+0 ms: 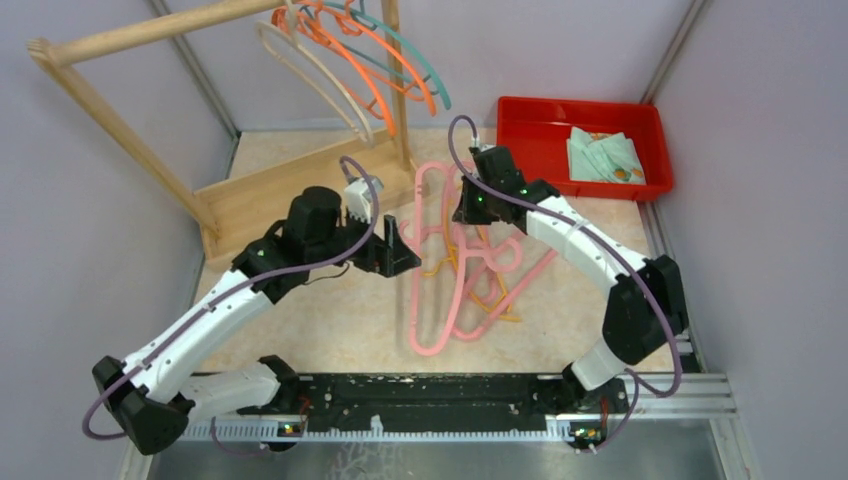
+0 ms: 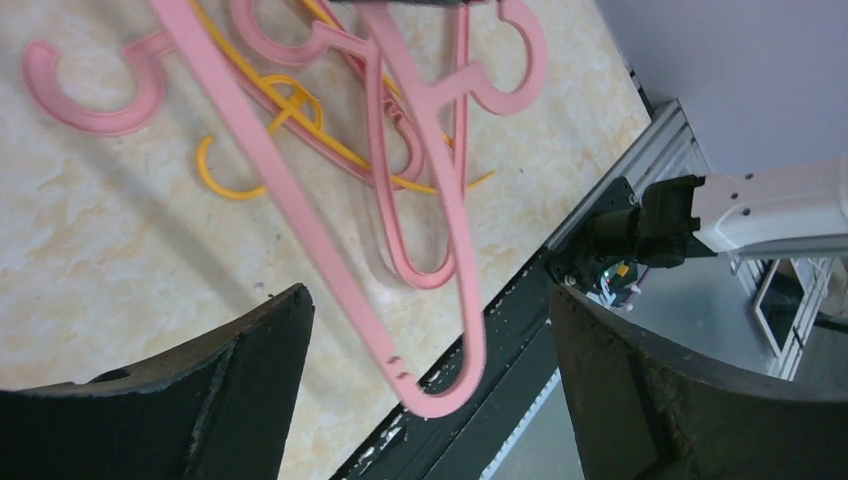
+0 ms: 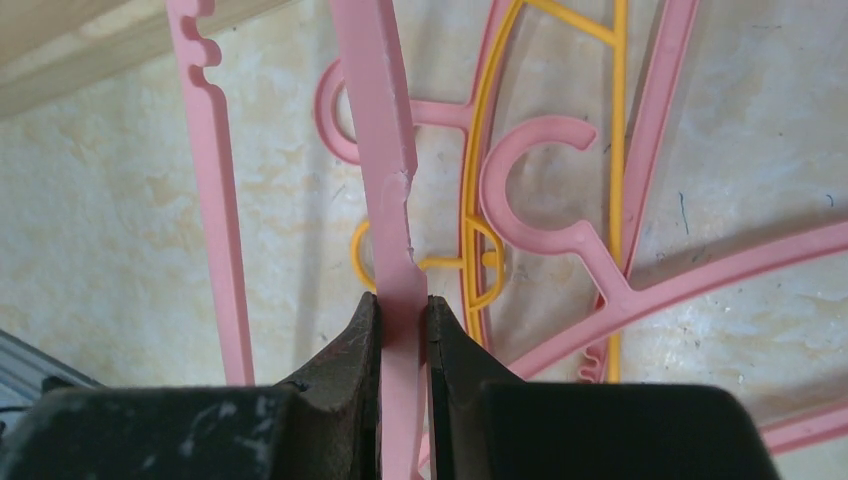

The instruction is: Organize the hangers

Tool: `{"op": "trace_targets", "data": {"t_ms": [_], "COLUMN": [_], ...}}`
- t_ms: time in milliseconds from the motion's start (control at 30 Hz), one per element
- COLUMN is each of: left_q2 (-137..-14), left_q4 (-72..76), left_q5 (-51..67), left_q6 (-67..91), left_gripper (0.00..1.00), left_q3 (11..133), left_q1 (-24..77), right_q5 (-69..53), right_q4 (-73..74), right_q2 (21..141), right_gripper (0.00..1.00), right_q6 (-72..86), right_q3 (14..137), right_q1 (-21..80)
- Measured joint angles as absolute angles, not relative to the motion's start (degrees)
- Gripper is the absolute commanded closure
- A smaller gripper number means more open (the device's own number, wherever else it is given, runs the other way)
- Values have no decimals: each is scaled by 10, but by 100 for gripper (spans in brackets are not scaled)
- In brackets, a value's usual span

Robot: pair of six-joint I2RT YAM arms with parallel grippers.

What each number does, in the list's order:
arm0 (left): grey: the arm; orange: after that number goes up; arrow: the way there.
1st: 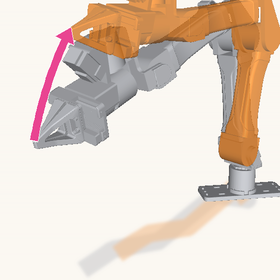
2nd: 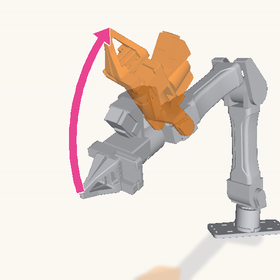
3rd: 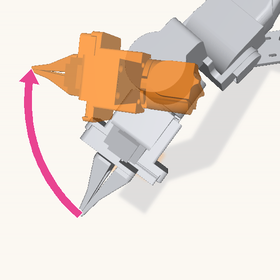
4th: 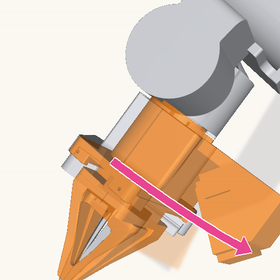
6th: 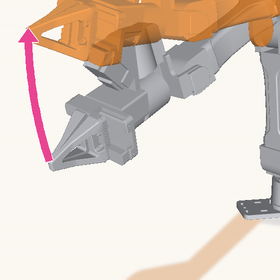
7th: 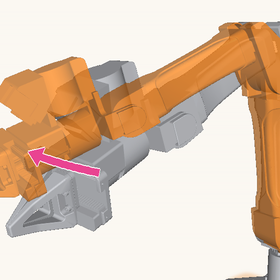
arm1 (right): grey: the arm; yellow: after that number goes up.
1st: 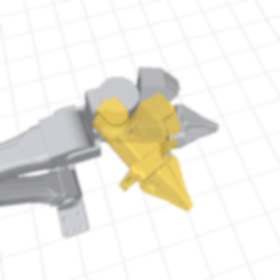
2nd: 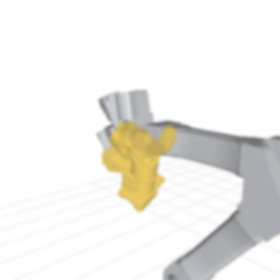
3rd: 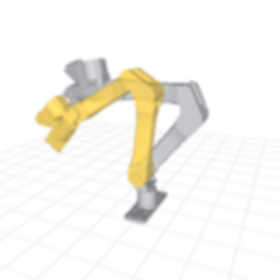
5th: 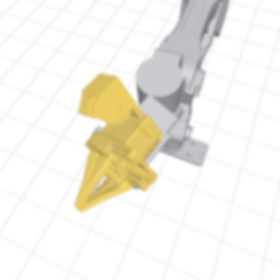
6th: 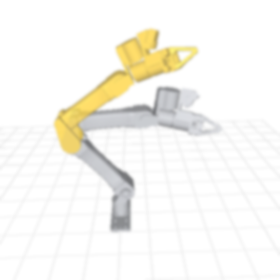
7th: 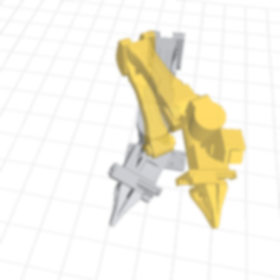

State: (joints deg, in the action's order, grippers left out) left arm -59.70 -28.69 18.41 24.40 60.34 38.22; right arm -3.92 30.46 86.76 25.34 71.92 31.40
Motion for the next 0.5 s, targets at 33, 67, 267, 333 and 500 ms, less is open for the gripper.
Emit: {"op": "trace_targets", "data": {"t_ms": [33, 67, 267, 333, 500], "left_q2": [-604, -612, -675, -694, -719], "left_q4": [-283, -279, -256, -255, -257], "left_q5": [172, 161, 76, 51, -9], "left_q6": [245, 246, 258, 259, 265], "left_gripper": [9, 8, 9, 9, 9], "left_q3": [606, 608, 609, 609, 609], "left_q1": [400, 417, 528, 550, 582], "right_q5": [-35, -29, -8, -5, -3], "right_q4": [303, 304, 316, 322, 330], "right_q2": [879, 893, 954, 957, 956], "right_gripper": [100, 100, 100, 100, 100], "right_q6": [263, 274, 316, 327, 342], "right_q3": [730, 745, 829, 852, 895], "right_q1": [314, 314, 314, 314, 314]}}
